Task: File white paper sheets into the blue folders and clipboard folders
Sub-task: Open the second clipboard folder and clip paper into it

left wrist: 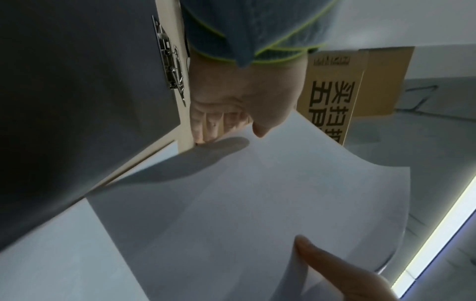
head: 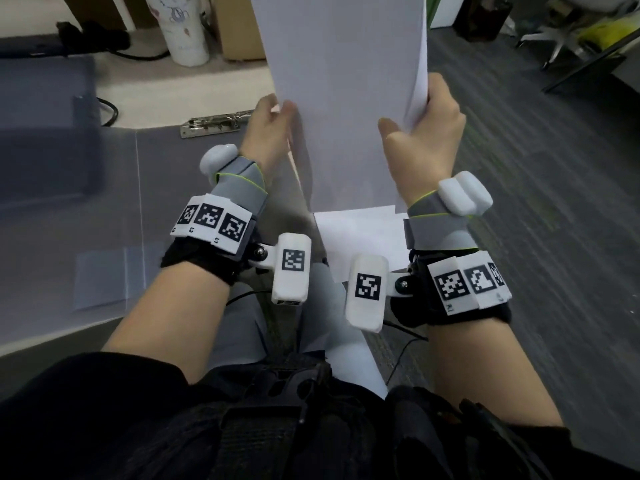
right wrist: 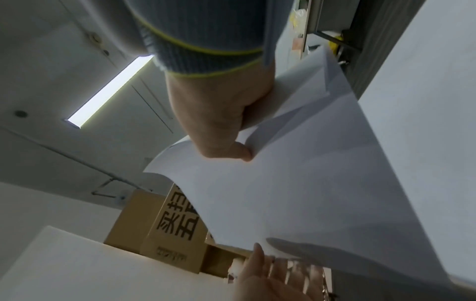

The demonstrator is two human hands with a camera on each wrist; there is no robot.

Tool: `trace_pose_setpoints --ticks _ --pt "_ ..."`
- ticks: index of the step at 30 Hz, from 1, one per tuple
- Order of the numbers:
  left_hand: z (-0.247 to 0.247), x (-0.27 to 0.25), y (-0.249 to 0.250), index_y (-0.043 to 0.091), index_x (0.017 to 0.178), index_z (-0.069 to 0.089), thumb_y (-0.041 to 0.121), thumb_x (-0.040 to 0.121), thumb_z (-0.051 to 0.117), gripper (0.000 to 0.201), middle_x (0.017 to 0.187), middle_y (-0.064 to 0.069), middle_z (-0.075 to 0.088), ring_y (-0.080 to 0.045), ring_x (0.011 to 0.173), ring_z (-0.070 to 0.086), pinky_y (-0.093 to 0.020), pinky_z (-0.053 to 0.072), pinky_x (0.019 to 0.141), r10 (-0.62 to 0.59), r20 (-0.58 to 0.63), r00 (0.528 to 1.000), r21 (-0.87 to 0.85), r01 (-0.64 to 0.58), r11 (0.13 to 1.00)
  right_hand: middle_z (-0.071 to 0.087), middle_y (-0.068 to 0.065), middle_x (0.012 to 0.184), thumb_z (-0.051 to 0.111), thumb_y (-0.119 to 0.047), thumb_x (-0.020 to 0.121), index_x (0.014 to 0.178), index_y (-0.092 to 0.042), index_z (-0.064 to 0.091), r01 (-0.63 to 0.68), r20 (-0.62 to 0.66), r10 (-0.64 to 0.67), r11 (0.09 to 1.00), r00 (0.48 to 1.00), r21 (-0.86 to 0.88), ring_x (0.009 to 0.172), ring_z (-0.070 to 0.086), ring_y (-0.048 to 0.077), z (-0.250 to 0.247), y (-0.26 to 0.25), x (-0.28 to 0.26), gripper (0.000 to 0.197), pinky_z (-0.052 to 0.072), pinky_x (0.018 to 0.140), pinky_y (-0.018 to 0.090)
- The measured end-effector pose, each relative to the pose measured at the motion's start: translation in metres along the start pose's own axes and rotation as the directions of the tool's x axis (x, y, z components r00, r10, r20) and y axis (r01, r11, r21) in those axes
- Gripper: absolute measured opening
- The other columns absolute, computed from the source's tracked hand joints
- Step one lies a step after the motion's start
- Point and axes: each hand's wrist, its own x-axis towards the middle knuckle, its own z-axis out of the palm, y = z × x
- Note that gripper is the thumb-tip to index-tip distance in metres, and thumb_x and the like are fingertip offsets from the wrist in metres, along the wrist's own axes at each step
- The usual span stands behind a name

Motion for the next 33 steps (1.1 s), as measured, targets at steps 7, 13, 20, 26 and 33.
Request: trace_pose_setpoints --ticks 7,13,20,26,33 --pt "-0.054 -0.012 0.030 0.023 0.077 0.041 0.009 0.088 0.039 0.018 0.068 0.012 0.044 0.012 0.053 0.043 -0.010 0.035 0.062 0.400 -0.255 0.880 0.037 -0.404 0.914 0.059 -0.011 0.075 0.060 0.000 0.072 0.090 -0.012 0.058 0.042 0.027 -0.057 0.918 0.998 0.395 0.066 0.054 0.003 0.028 -0.009 -0.006 0.022 0.046 0.065 0.016" --pt "-0.086 -0.034 0.019 0.026 0.079 0.043 0.004 0.091 0.038 0.025 0.077 0.015 0.044 0.017 0.066 0.043 -0.009 0.037 0.073 0.363 -0.346 0.865 -0.083 -0.414 0.907 0.061 -0.007 0.064 0.066 -0.010 0.068 0.077 -0.010 0.064 -0.176 0.191 0.073 0.776 0.979 0.605 0.063 0.056 0.011 0.061 -0.012 -0.018 0.010 0.048 0.063 0.025" --pt "-0.111 -0.048 0.001 0.028 0.078 0.042 0.001 0.094 0.032 0.033 0.079 0.013 0.043 0.019 0.065 0.042 -0.003 0.036 0.072 0.367 -0.383 0.848 -0.011 -0.402 0.916 0.064 -0.013 0.059 0.074 -0.004 0.076 0.066 -0.016 0.066 -0.193 0.220 0.054 0.712 0.974 0.675 0.062 0.058 0.008 0.080 -0.027 -0.034 0.018 0.049 0.061 0.024" --pt "-0.148 -0.044 0.015 0.025 0.081 0.061 0.007 0.084 0.049 0.022 0.070 0.011 0.053 0.010 0.053 0.046 -0.009 0.038 0.062 0.397 -0.399 0.826 0.157 -0.365 0.918 0.070 -0.005 0.070 0.074 0.002 0.073 0.081 -0.008 0.066 -0.155 0.175 0.040 0.681 0.984 0.716 0.065 0.064 0.009 0.082 -0.043 -0.028 0.016 0.052 0.064 0.024" --pt "-0.174 -0.039 -0.021 0.033 0.069 0.041 0.023 0.063 0.049 0.013 0.073 -0.005 0.040 -0.017 0.071 0.033 -0.029 0.034 0.064 0.211 -0.373 0.904 0.230 -0.131 0.964 0.068 0.012 0.097 0.051 -0.004 0.080 0.111 -0.019 0.059 -0.161 0.060 0.152 0.839 0.987 0.520 0.079 0.058 0.013 0.114 -0.035 -0.023 0.035 0.047 0.071 0.017"
